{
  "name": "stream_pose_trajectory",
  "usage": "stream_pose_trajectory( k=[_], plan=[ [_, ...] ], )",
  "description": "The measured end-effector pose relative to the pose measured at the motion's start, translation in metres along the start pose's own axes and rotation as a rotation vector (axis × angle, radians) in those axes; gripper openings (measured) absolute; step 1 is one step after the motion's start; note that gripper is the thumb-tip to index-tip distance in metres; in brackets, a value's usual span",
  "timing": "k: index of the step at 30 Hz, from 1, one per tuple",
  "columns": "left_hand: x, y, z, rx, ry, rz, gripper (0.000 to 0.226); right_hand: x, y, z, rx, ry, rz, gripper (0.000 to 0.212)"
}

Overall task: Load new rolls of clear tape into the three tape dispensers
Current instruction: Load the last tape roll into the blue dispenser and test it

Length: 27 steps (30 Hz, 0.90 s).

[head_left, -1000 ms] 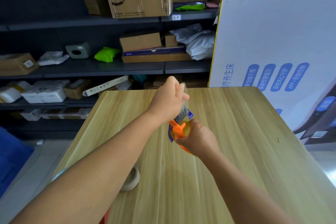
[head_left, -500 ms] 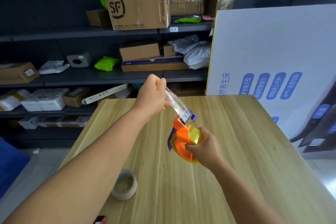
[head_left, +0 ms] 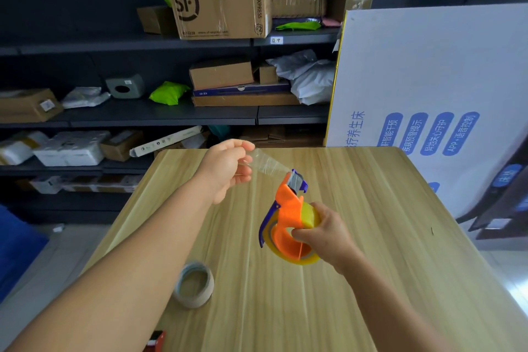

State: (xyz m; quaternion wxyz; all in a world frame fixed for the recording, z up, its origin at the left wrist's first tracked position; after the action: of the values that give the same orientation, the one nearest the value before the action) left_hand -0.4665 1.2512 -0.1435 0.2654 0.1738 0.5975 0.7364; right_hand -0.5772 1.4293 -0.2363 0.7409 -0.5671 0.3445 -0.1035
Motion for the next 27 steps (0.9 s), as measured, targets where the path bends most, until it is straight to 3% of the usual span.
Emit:
stream_pose_trajectory(
  k=[6, 11, 14, 23, 27],
  plan=[
    [-0.006, -0.015, 0.003, -0.056, -0.124, 0.193, 0.028, -0.003, 0.001, 0.000, 0.009, -0.018, 0.031, 0.040],
    [0.011, -0.024, 0.019, -0.078, -0.310, 0.194, 0.079, -0.001, 0.003, -0.001, -0.025, 0.022, 0.056, 0.033],
    [0.030, -0.029, 0.031, 0.013, -0.307, 0.127, 0.099, 0.003, 0.005, -0.001, -0.043, 0.036, 0.055, 0.032],
    [0.045, -0.032, 0.041, 0.150, -0.290, 0.046, 0.090, 0.007, 0.013, 0.001, -0.040, -0.048, 0.206, 0.046],
    [0.047, -0.027, 0.046, 0.166, -0.337, 0.034, 0.062, 0.013, 0.010, -0.001, -0.031, -0.111, 0.338, 0.049]
  ],
)
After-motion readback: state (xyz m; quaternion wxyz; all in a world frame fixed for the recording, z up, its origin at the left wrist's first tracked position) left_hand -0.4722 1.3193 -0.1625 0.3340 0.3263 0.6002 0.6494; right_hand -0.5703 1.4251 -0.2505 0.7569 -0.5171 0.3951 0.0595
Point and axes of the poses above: each hand's wrist, its own z-axis away from the middle knuckle, its own x-axis out of the palm, y = z × x, the point moved 3 cm from there along -z, towards the middle knuckle, and after that the axes turned 6 degrees about -x, right-handed, at the moved point
